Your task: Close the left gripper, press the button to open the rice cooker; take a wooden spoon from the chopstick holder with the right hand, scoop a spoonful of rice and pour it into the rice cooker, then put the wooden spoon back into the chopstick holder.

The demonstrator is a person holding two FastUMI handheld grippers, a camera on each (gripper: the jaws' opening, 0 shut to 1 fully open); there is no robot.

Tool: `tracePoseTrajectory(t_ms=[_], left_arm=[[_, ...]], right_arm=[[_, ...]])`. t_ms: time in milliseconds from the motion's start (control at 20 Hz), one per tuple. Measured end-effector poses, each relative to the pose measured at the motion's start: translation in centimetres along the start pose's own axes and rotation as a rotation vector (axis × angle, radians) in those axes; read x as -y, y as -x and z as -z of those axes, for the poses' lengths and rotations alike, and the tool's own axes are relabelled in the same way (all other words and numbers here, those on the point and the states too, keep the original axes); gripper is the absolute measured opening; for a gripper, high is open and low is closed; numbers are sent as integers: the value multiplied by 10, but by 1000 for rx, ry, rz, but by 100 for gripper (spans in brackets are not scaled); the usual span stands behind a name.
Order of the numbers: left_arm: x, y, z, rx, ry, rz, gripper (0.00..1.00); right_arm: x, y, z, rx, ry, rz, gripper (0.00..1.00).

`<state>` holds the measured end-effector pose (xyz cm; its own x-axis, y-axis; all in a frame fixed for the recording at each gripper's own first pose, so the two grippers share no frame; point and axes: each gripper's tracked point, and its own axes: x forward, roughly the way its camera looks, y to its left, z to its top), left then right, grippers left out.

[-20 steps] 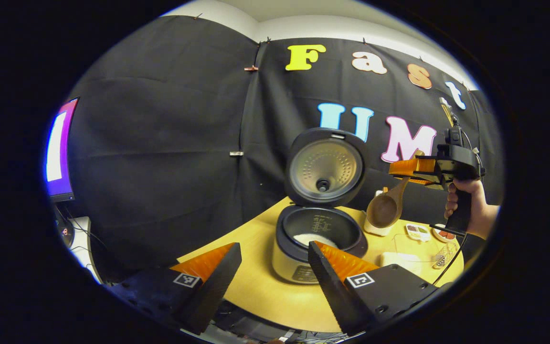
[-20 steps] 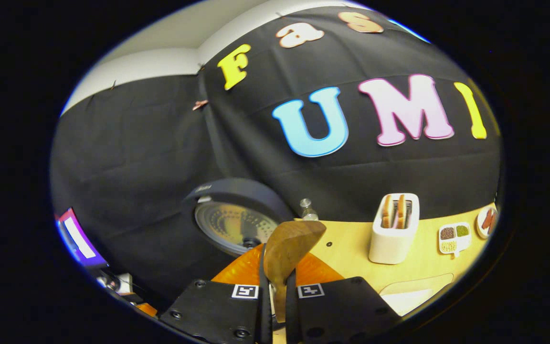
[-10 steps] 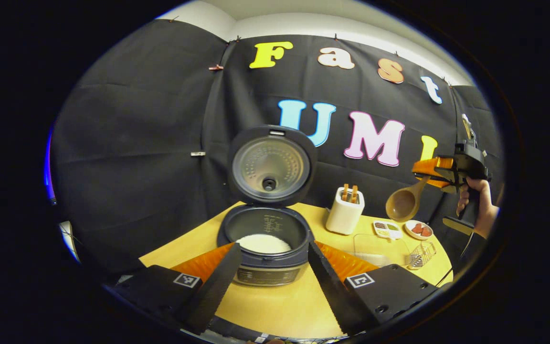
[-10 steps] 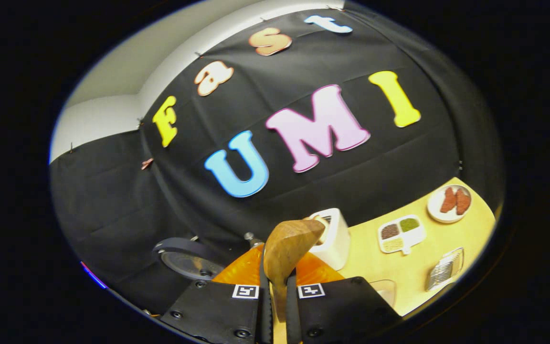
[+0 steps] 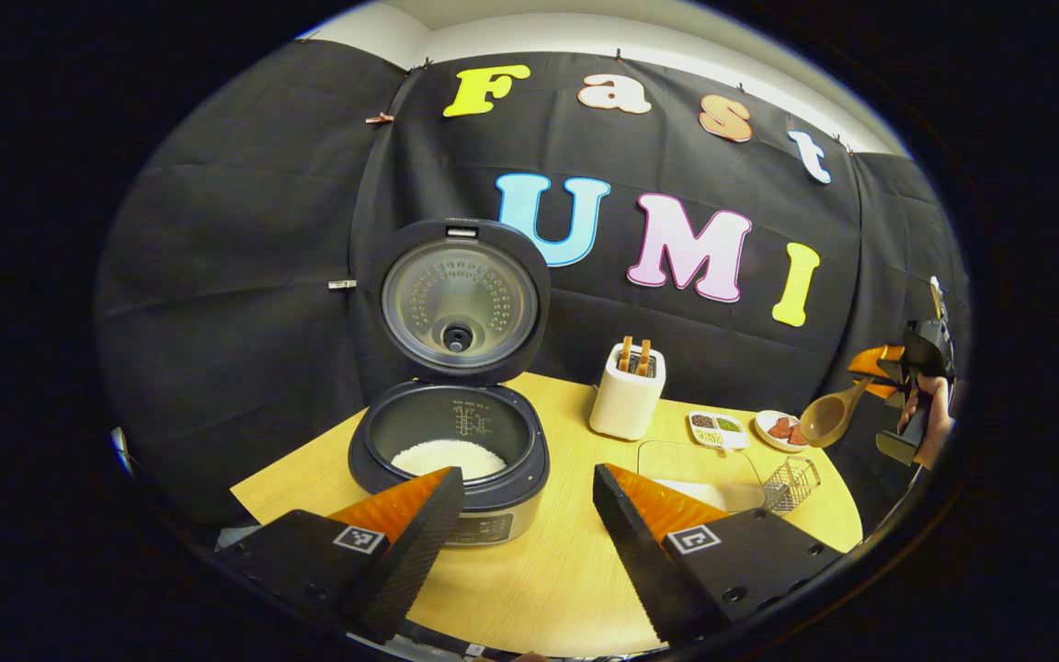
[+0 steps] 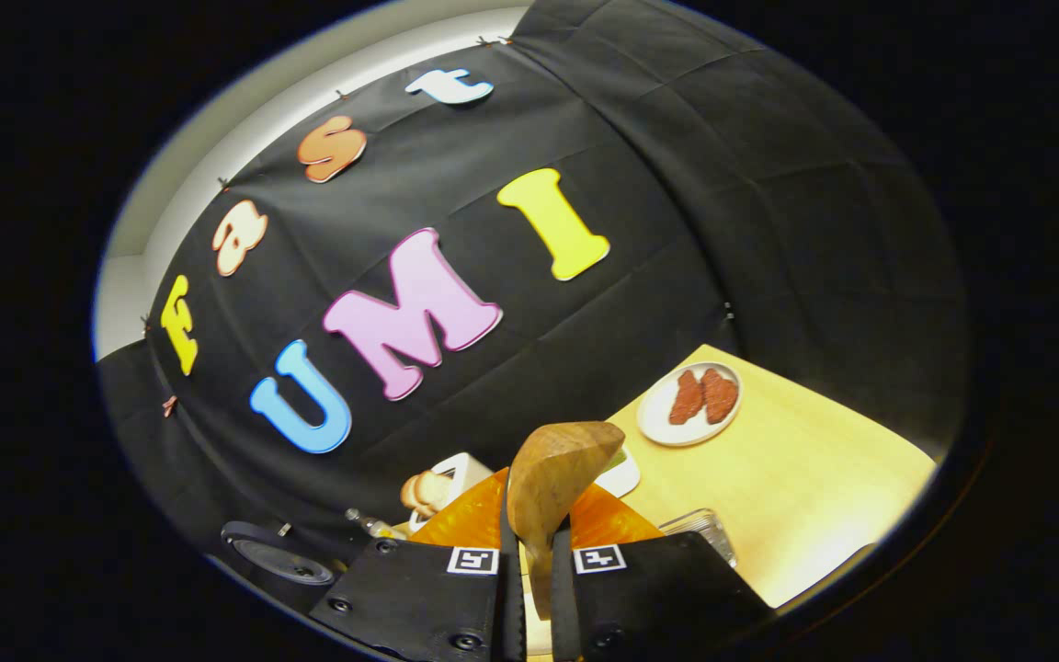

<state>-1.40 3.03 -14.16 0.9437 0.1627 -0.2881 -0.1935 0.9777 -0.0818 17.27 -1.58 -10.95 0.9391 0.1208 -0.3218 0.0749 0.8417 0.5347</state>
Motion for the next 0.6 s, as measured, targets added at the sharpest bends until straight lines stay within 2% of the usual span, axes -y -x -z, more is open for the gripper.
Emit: tracePoseTrajectory(t_ms=[150, 350, 500, 600], left_arm=[[9, 0, 2, -11, 4, -30, 95], [20, 2, 0, -18, 73, -89, 96], [20, 11, -13, 21, 79, -145, 95], [17, 13, -12, 9, 121, -169, 95]], right_arm=[[39, -12, -2, -4, -11, 67, 15], [82, -34, 24, -48, 59, 124, 15], [97, -51, 49, -98, 62, 150, 15], [109, -62, 64, -126, 87, 173, 15]])
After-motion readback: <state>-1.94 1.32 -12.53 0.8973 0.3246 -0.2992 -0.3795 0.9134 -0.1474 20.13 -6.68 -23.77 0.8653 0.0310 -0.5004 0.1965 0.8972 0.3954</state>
